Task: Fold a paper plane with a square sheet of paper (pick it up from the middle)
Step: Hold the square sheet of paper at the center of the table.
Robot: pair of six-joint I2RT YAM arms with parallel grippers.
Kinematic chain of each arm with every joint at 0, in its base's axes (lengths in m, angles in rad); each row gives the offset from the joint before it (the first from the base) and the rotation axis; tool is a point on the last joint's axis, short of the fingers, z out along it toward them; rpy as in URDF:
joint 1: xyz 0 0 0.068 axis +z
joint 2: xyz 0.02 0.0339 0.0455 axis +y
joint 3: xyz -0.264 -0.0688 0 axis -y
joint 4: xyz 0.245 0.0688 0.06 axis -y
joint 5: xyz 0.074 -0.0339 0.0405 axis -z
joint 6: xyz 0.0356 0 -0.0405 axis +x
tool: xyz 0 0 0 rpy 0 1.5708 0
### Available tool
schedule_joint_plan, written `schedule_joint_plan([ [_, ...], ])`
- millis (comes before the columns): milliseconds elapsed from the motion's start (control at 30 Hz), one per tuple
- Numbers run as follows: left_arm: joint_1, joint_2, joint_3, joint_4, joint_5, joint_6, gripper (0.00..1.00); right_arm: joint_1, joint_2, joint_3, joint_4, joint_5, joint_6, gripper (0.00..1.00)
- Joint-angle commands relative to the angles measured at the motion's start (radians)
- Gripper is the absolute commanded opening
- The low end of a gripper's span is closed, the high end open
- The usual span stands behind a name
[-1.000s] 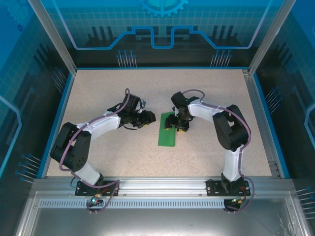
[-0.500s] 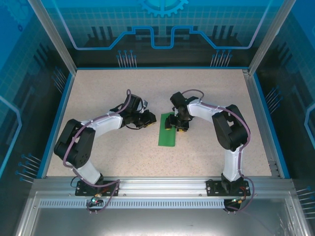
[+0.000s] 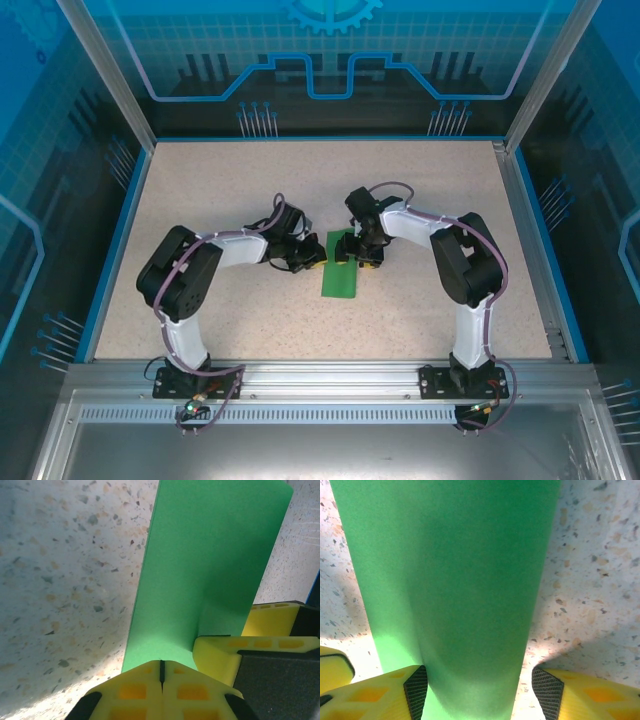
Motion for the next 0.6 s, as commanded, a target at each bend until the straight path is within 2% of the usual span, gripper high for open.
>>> schedule_joint_plan([
  [0,-0.013,0.025,0.028,0.045,0.042,-0.017,0.0,0.007,0.092,-0.046,-0.046,0.072,0.007,0.64],
  [300,-0.017,0.082,0.038,0.056,0.044,-0.021,0.0,0.009,0.095,-0.053,-0.042,0.071,0.005,0.64],
  [567,-0.027,0.111,0.03,0.012,0.003,-0.003,0.0,0.011,0.086,-0.051,-0.031,0.062,0.01,0.65],
])
